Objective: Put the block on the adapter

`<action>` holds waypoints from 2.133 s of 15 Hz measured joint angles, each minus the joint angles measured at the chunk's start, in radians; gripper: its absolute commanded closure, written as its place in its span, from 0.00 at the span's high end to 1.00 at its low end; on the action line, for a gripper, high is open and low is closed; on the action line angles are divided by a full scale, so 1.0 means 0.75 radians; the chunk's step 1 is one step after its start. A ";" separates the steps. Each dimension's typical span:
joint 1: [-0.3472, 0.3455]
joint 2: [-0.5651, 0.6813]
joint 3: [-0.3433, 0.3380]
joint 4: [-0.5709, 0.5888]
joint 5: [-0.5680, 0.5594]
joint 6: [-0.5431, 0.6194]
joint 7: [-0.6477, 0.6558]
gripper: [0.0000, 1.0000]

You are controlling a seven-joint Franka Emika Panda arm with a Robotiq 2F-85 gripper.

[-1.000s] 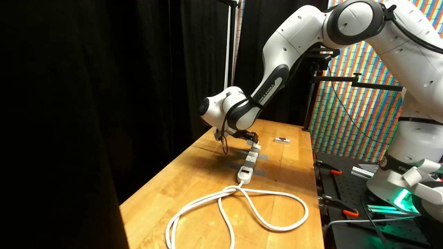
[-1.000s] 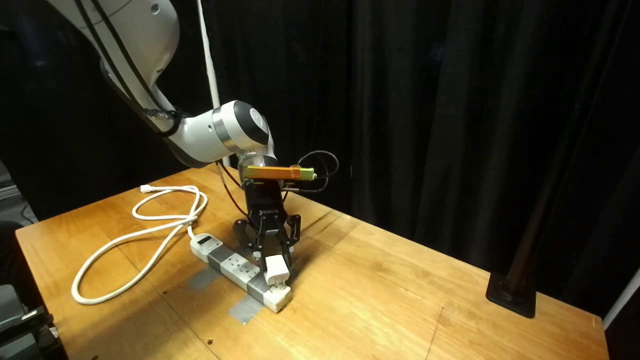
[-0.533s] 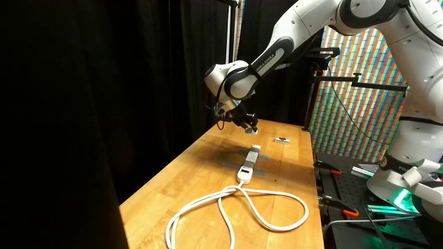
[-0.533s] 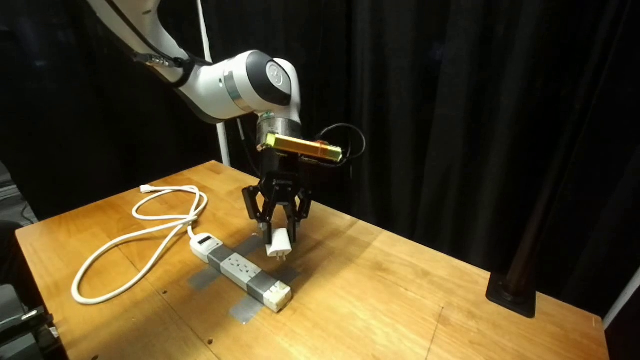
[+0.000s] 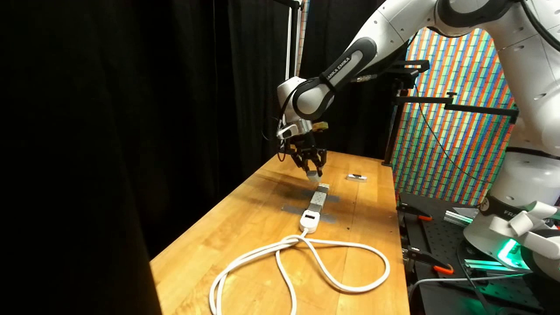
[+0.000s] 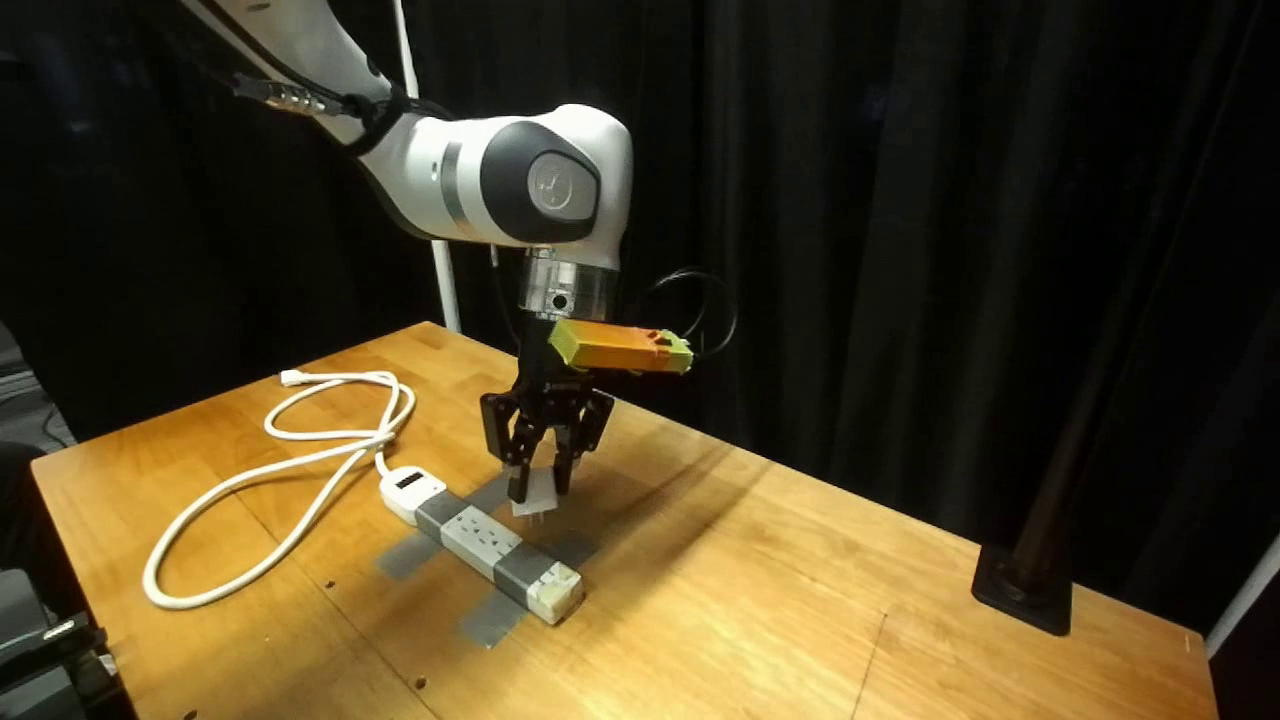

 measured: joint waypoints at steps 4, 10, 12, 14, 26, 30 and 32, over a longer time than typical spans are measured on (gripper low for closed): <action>-0.027 -0.091 0.033 -0.157 0.269 0.167 -0.207 0.23; -0.034 -0.263 0.053 -0.356 0.597 0.271 -0.383 0.23; -0.013 -0.316 0.033 -0.425 0.601 0.318 -0.352 0.48; 0.012 -0.360 0.007 -0.491 0.601 0.374 -0.308 0.48; -0.014 -0.322 -0.030 -0.400 0.777 0.179 -0.594 0.23; -0.039 -0.225 -0.061 -0.307 0.832 0.165 -0.677 0.23; -0.044 -0.178 -0.068 -0.284 0.848 0.189 -0.680 0.23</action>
